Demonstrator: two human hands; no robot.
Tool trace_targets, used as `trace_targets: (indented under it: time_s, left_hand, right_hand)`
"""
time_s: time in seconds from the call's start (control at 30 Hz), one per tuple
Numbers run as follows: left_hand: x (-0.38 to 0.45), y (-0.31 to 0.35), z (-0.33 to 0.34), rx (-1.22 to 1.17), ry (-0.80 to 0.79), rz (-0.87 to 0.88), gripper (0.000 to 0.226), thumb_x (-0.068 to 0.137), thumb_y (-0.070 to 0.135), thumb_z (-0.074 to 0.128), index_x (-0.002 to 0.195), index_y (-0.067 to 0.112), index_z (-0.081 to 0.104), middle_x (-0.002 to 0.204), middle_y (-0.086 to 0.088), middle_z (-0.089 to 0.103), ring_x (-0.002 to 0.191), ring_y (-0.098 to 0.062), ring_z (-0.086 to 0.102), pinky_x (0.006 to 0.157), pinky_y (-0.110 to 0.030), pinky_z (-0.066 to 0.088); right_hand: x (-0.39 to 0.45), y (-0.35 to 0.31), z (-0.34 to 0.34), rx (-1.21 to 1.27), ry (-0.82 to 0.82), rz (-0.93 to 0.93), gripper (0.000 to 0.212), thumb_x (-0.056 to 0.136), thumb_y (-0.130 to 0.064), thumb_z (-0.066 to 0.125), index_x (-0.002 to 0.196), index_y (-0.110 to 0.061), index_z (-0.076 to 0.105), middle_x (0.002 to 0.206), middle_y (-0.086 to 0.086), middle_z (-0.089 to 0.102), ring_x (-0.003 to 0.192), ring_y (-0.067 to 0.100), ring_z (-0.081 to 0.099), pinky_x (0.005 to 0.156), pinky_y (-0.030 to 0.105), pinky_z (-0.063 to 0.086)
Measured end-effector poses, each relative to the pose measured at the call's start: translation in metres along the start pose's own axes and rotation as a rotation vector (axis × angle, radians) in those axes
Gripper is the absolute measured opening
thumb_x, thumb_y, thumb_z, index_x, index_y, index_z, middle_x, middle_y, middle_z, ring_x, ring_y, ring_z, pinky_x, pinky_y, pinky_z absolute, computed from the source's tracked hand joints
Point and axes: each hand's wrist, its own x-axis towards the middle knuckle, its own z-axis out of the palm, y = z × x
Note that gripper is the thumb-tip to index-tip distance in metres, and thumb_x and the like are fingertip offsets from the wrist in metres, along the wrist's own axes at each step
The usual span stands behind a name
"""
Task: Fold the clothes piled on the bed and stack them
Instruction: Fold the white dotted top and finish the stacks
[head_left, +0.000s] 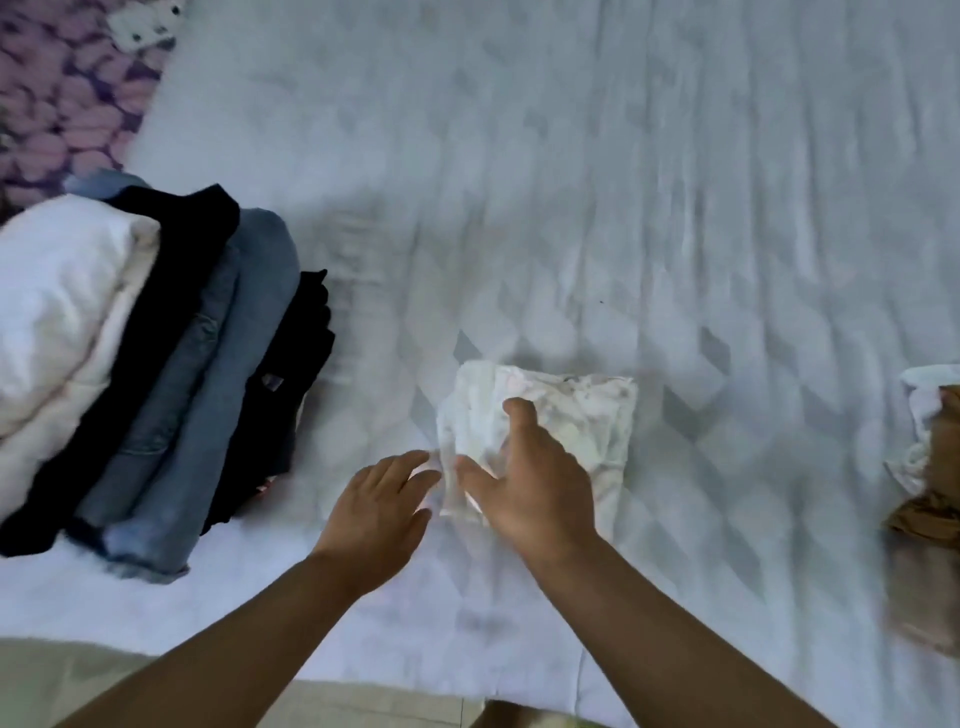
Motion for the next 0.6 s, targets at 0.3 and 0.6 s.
trace_targets:
  time_s: [0.3,0.6]
  left_hand:
    - [0.005,0.008,0.003,-0.270,0.131,-0.202,0.037,0.086,0.041,0.042,0.111,0.017,0.055,0.109,-0.004,0.064,0.092,-0.024,0.064,0.073,-0.030,0.050]
    - [0.047,0.061,0.014,-0.118,0.265,0.013,0.052,0.082,0.053,0.053,0.130,0.033,0.048,0.132,-0.011,0.051,0.116,-0.027,0.045,0.095,-0.037,0.033]
  right_hand:
    - [-0.006,0.094,0.007,-0.192,0.282,-0.025,0.016,0.082,-0.023,0.064,0.087,-0.008,0.061,0.081,0.009,0.063,0.067,0.032,0.062,0.053,0.032,0.045]
    - [0.010,0.111,0.011,-0.307,0.253,-0.273,0.026,0.078,-0.026,0.042,0.076,-0.012,0.063,0.072,0.004,0.057,0.062,0.028,0.055,0.055,0.029,0.037]
